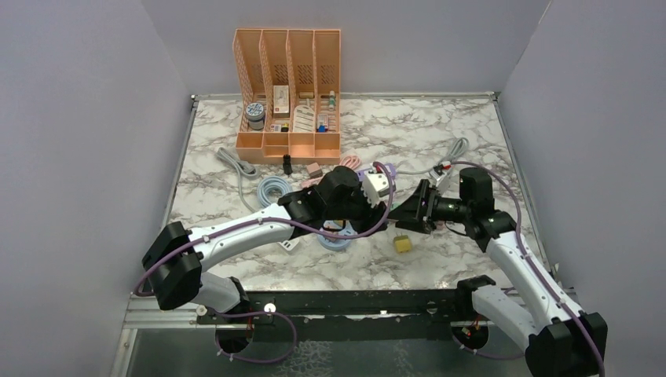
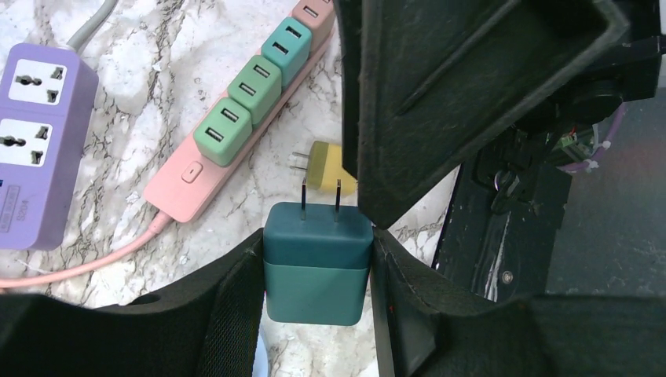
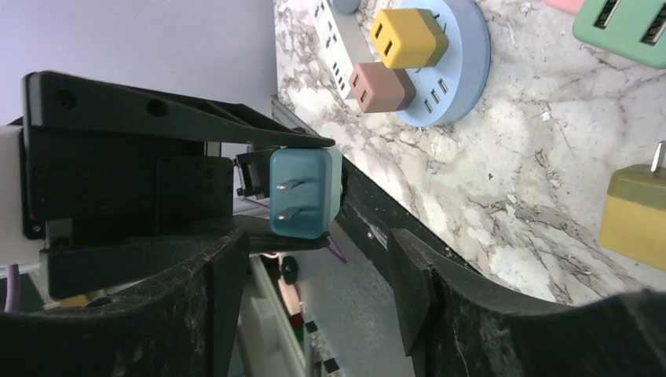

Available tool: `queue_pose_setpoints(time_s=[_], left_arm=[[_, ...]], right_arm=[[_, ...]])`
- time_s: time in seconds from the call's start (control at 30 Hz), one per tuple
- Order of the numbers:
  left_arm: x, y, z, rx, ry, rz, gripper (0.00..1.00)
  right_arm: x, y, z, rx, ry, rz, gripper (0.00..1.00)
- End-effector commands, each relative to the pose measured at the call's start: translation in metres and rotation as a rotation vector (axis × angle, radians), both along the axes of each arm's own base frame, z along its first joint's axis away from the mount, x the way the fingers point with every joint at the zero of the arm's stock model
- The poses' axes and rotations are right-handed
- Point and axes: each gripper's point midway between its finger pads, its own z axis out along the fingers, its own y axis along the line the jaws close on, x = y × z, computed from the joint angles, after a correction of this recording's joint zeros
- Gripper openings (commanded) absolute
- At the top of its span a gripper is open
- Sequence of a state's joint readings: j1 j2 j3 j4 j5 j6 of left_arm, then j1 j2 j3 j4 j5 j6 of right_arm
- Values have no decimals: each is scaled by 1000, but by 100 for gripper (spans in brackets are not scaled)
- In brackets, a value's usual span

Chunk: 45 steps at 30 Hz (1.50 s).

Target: Insert the plug

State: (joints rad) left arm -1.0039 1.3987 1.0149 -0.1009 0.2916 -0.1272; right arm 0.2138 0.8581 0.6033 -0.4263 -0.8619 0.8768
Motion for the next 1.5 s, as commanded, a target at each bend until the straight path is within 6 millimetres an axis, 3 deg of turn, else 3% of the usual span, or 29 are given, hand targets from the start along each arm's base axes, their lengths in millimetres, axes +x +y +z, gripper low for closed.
queue_pose_setpoints(time_s=[0.0,0.33,0.43,0.53,0.67,0.73,0.77,0.83,0.87,0.97,1.07,1.2,1.33,1.47], left_arm=[[-3,-14,14,-48,-33,-60,37],[-8,-20,2,3,-25,-105,40],[-8,-22,5,-1,-30,-114,42],[-6,-24,6,0,-32,-106,47],[-1,-24,10,-5,-40,-82,58],[2,-24,13,-14,-46,-53,69],[4,-23,17,-24,-50,-34,74],[7,-21,23,-43,-51,2,94],[10,-19,26,-49,-50,28,99],[15,-12,34,-59,-44,94,99],[19,-3,43,-91,-42,171,99],[36,23,34,-42,-61,334,99],[41,43,15,16,-24,442,96],[29,34,-9,39,79,415,87]], right_arm=[[-3,6,3,50,-4,73,64],[0,10,-28,21,26,155,57],[2,10,-35,10,31,150,42],[1,11,-34,32,34,153,21],[3,14,-18,82,-10,129,6],[6,14,-9,100,-46,105,4],[8,14,-4,107,-70,90,3],[14,13,6,114,-108,54,3],[17,13,11,116,-121,37,3],[26,11,25,113,-172,-6,3],[34,9,25,77,-201,-28,5],[36,0,-5,-53,-183,-26,17],[33,-17,-40,-208,-174,-43,39],[26,-33,-60,-317,-163,-84,52]])
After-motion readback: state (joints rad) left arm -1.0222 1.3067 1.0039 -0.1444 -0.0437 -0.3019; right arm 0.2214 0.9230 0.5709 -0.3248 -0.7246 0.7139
